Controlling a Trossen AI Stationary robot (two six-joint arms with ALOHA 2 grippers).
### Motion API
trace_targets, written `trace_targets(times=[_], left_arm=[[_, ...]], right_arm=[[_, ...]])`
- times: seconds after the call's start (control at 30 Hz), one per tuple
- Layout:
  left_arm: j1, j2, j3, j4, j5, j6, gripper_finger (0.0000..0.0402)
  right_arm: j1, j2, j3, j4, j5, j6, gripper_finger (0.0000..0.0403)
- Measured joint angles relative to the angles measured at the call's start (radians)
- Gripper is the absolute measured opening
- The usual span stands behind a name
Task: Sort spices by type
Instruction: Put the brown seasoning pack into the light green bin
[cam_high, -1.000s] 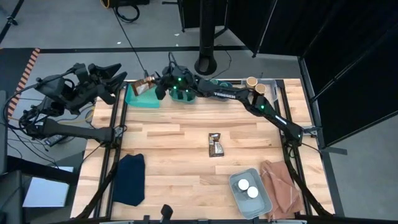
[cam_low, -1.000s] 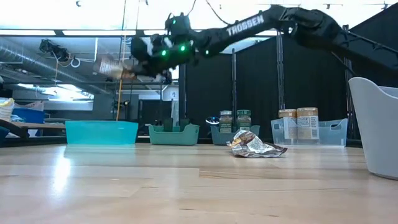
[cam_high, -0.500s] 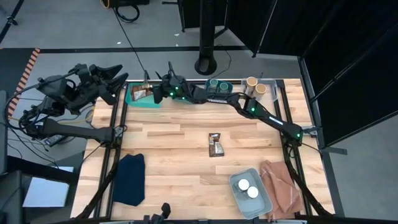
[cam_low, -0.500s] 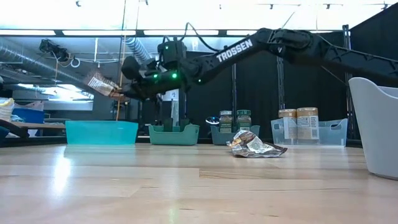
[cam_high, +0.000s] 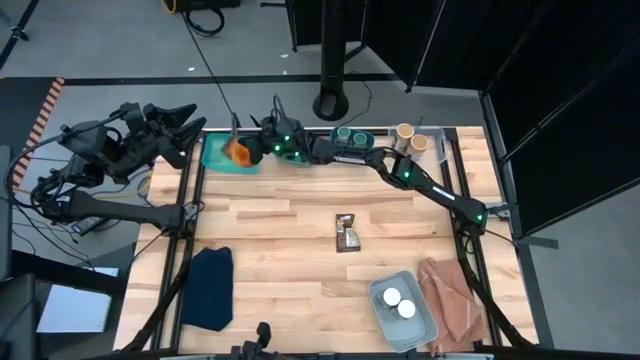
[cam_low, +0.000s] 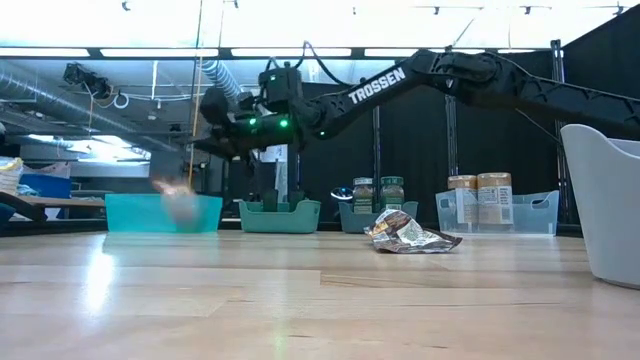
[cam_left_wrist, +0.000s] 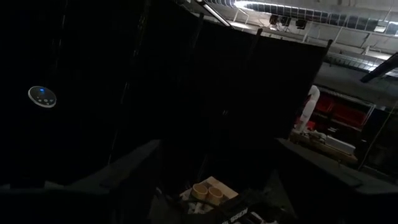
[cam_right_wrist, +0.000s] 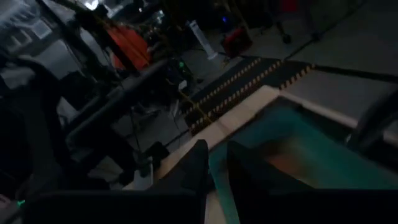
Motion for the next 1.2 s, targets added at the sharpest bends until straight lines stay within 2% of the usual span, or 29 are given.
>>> trace_targets(times=[0.07,0.13,0.23,0.3,0.37,0.43,0.5,0.6,0.7,0.77,0.83,0.97,1.2], left_arm=[[0.0,0.0,0.0,0.003,0.0,0.0,0.031],[0.0,0.0,0.0,0.001,0.002,0.0,0.031],[0.0,0.0,0.0,-0.03,0.031,0.0,0.031],[0.0,0.0,0.0,-0.078,0.044,0.0,0.031],[0.0,0.0,0.0,-0.132,0.049,-0.012,0.031],[0.0,0.0,0.0,-0.18,0.05,-0.042,0.031],[0.0,0.0,0.0,-0.216,0.059,-0.057,0.031],[0.0,0.0,0.0,-0.232,0.082,-0.072,0.031],[0.0,0.0,0.0,-0.233,0.108,-0.074,0.031],[0.0,0.006,0.0,-0.233,0.111,-0.074,0.031],[0.0,0.008,0.0,-0.233,0.111,-0.074,0.031],[0.0,0.022,0.0,-0.232,0.11,-0.074,0.031],[0.0,0.037,0.0,-0.236,0.11,-0.074,0.031]], right_arm=[[-0.014,-0.017,0.0,0.003,-0.029,0.028,0.0074],[-0.026,-0.037,0.0,0.014,-0.109,0.057,0.0079],[-0.031,-0.084,0.0,0.029,-0.297,0.058,0.0083],[-0.021,-0.142,0.0,-0.02,-0.435,0.005,0.0082],[-0.009,-0.238,0.0,-0.209,-0.533,-0.109,0.0076],[0.008,-0.346,0.003,-0.509,-0.556,-0.316,0.007],[0.034,-0.441,0.004,-0.863,-0.457,-0.572,0.0065],[0.087,-0.544,0.0,-1.335,-0.174,-0.827,0.0062],[0.143,-0.612,0.0,-1.645,0.05,-0.845,0.0066],[0.168,-0.637,0.002,-1.796,0.091,-0.798,0.0075],[0.186,-0.635,0.0,-1.859,0.1,-0.739,0.0091],[0.231,-0.626,-0.068,-1.81,0.077,-0.705,0.0136],[0.257,-0.617,-0.331,-1.651,0.083,-0.697,0.0204]])
